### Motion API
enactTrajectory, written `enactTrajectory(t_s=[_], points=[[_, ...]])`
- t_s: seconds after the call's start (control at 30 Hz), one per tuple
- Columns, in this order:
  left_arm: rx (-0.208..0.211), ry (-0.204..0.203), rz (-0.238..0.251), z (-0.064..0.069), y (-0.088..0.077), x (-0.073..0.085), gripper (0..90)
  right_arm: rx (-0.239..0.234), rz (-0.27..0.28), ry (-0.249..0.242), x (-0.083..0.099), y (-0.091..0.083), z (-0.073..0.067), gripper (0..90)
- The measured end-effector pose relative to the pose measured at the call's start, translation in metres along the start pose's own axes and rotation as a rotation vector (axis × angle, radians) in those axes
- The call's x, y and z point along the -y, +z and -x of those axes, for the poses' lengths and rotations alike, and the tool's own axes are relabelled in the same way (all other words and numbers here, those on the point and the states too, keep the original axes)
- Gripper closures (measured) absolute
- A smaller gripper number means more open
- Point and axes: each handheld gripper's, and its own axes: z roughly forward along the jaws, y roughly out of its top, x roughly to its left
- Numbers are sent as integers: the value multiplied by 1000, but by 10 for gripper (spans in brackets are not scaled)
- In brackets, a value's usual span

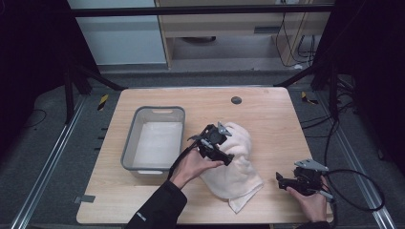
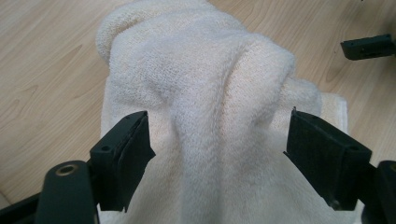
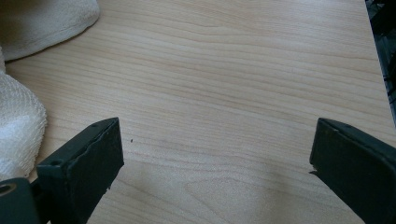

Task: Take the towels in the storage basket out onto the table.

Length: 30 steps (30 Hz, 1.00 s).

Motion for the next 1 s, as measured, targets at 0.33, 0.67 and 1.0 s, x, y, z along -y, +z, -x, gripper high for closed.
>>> enactTrajectory(t_s=[0.33,0.67,1.0], points=[[-12,-21,88,-7,-30,25,203,-1,1,10,0,0,0,27],[-53,-70,185,-18,-64,61,198,0,3,7,1,-1,0,26],[-109,-154,252,-34,-93,103,198,4,2,10,1,-1,0,25]])
